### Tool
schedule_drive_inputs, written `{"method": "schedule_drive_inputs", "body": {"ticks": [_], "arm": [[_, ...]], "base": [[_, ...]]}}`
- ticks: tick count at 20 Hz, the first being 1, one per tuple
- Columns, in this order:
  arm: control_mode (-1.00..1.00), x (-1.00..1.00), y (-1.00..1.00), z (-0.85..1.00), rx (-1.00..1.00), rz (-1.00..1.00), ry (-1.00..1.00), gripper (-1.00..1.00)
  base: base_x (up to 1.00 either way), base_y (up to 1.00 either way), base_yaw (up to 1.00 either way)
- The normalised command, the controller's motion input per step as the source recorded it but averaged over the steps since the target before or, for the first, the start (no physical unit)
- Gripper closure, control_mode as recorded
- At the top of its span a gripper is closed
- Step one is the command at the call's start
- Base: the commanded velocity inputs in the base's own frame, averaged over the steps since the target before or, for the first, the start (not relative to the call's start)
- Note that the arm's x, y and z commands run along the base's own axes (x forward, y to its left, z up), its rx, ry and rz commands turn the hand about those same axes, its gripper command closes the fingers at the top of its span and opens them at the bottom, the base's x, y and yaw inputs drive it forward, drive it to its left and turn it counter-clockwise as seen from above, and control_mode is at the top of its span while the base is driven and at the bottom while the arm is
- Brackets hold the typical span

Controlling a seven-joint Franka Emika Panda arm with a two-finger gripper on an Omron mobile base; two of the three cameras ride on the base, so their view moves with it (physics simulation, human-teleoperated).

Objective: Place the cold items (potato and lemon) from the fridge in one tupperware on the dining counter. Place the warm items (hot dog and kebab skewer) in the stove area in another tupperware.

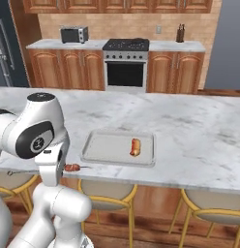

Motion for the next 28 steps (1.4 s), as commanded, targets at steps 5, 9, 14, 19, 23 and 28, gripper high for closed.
{"method": "schedule_drive_inputs", "body": {"ticks": [5,9,14,19,23,28], "arm": [[1.0,0.0,0.0,0.0,0.0,0.0,0.0,1.0],[1.0,0.0,0.0,0.0,0.0,0.0,0.0,1.0],[-1.0,0.55,0.05,0.04,-0.01,0.0,0.0,1.0],[-1.0,0.99,0.0,0.1,0.0,0.0,0.17,1.0],[-1.0,0.98,0.01,0.02,-0.05,0.0,0.26,1.0],[-1.0,1.0,0.0,-0.06,-0.01,0.04,0.1,1.0]], "base": [[0.62,0.41,-0.12],[0.88,0.44,-0.08],[0.4,0.15,-0.01],[0.0,0.0,0.0],[0.0,0.0,0.0],[0.0,0.0,0.0]]}}
